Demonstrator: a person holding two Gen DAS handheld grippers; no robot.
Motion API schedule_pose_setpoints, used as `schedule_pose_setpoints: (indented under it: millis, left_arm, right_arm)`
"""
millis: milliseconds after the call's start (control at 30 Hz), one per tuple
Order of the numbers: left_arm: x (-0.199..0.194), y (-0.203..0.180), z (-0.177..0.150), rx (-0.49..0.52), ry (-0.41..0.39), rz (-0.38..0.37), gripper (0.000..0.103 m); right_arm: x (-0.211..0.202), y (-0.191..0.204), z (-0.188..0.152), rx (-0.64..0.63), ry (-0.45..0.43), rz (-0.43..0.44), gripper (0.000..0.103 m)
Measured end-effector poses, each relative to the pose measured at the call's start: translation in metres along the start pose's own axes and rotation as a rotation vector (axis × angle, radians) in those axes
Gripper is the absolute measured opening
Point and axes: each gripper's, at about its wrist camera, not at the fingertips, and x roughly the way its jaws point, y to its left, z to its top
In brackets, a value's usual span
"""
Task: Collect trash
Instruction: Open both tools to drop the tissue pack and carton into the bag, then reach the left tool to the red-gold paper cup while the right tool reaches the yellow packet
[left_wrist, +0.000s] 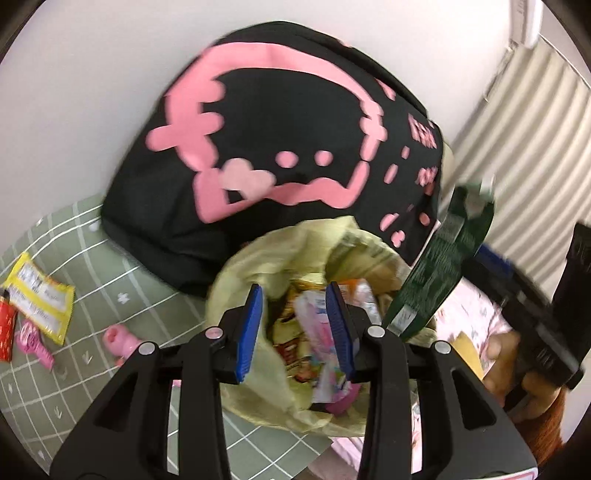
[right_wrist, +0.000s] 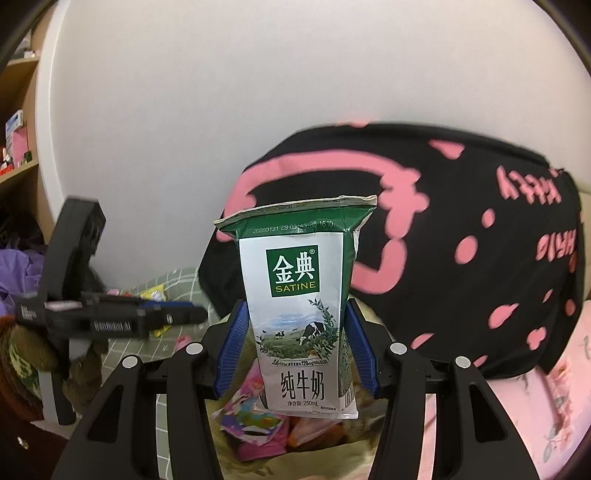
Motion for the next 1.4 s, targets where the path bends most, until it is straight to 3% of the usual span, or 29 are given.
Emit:
schedule_pose_setpoints:
  millis: [100,267,433,700,1000,1267,1400]
  left_arm:
    - [-0.005,0.017,-0.004,-0.033,0.003,0.021,0.034]
    - [-0.021,0.047,-0.014,-0.081,-0.005,0.067,0.034]
    - [-0.038,0.084,-0.022,-0.157,-0.027,0.108,0.034]
    - [-0.058,0.137,-0.04,-0.248,-0.04,0.177,0.037]
    - [-0.078,0.194,-0.066,-0.349,-0.046,0.239,0.04]
    - [-0.099,0.241,-0.086,-0.395,-0.08,0.347,0.041]
    - [-0.107,0.259,-0.096,-0.425,-0.085,0.376,0.041]
  right_arm:
    - [0.02,0.006,-0.012,0.003,0.032,0.008,0.05]
    - [0.07,0.001,-0.046,0.103,0.233,-0.018,0.05]
    - [0.087,-0.002,-0.062,0.12,0.317,-0.076,0.05]
    - [0.083,0.001,-0.06,0.13,0.312,-0.099,0.05]
    - [0.062,0.026,-0.041,0.101,0.232,-0.156,0.056]
    - [0.056,0.073,-0.028,0.057,0.163,-0.017,0.056]
    - [0.069,0.102,-0.028,0.021,0.193,0.062,0.056]
